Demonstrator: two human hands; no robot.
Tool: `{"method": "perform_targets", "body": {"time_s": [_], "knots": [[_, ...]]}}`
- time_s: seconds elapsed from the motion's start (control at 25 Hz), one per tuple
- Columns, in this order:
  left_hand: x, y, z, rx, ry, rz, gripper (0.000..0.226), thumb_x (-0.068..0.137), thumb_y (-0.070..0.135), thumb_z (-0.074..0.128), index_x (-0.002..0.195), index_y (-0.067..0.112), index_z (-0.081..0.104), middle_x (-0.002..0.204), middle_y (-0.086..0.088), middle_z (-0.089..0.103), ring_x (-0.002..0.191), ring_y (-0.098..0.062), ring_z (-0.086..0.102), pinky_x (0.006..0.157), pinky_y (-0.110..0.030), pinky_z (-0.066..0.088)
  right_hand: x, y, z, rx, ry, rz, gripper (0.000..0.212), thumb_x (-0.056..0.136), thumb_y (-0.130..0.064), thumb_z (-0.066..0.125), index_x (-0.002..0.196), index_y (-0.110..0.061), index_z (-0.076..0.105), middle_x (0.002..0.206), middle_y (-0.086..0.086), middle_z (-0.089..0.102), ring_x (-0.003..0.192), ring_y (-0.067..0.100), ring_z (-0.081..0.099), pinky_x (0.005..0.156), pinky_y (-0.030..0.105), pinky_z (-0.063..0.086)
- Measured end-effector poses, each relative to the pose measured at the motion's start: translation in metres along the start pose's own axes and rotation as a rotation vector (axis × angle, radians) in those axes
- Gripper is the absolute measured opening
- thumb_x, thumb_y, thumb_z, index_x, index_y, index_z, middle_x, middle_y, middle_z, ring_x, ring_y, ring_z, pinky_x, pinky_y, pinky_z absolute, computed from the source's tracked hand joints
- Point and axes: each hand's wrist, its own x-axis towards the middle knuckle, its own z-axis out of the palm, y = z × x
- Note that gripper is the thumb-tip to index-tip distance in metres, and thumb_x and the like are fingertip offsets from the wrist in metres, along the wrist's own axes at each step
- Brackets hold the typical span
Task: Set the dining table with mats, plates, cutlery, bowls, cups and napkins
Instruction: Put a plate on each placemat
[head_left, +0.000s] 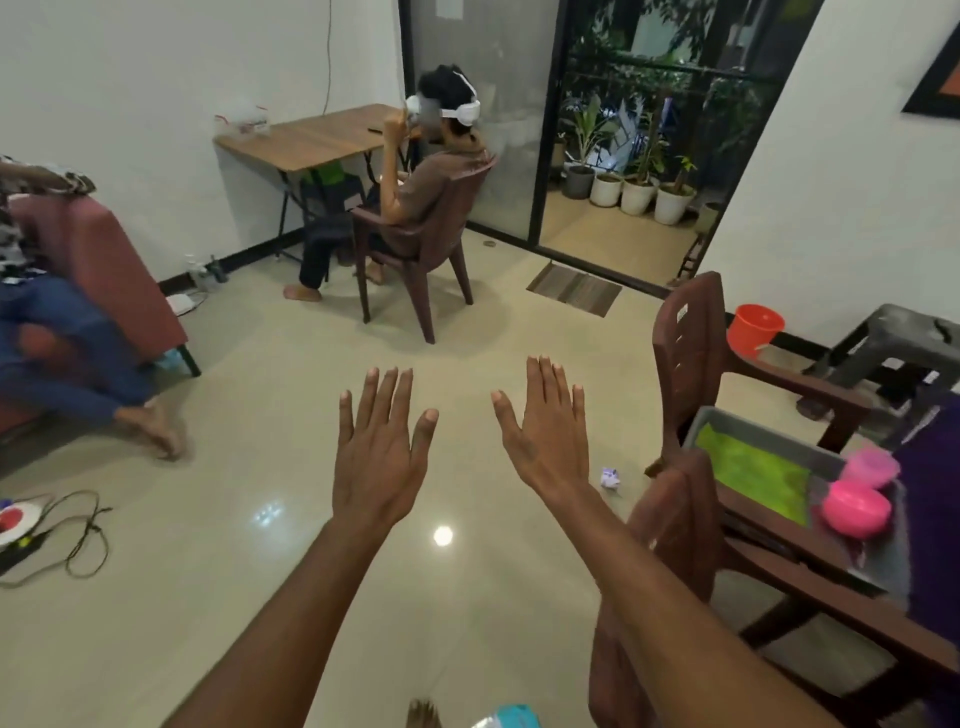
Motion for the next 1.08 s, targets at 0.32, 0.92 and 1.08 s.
{"method": "perform_targets", "body": {"time_s": [0.32, 0.92, 1.08], "knots": [[0.237, 0.035, 0.09, -0.147, -0.101, 0.244, 0.068, 0.105, 0.06, 0.007, 0.163, 0.024, 0.009, 0.17, 0.006, 0.008, 0.155, -0.007, -0.014, 0.127, -0.043, -0.006, 0.19, 0.035, 0.021, -0.027, 0.119, 0.221, 0.075, 0.102, -0.066, 0.019, 0.163, -0.023, 0.005, 0.17, -0.004, 0.003, 0.156, 0.01, -0.006, 0.127, 0.04, -0.008], [0.62, 0.263, 0.297, -0.436, -0.377, 0.912, 0.067, 0.106, 0.06, 0.01, 0.163, 0.024, 0.015, 0.169, 0.003, 0.016, 0.157, -0.011, -0.003, 0.128, -0.044, -0.002, 0.486, 0.234, -0.028, -0.185, 0.538, 0.838, 0.073, 0.102, -0.065, 0.021, 0.161, -0.023, 0.016, 0.169, -0.002, 0.016, 0.156, 0.015, 0.007, 0.127, 0.043, 0.003], [0.67, 0.353, 0.357, -0.471, -0.404, 1.081, 0.069, 0.105, 0.062, 0.008, 0.163, 0.026, 0.014, 0.17, 0.002, 0.015, 0.157, -0.013, -0.001, 0.128, -0.044, -0.001, 0.532, 0.312, -0.047, -0.123, 0.66, 0.972, 0.071, 0.102, -0.062, 0.026, 0.161, -0.022, 0.02, 0.168, -0.003, 0.019, 0.155, 0.013, 0.008, 0.127, 0.043, 0.006]]}}
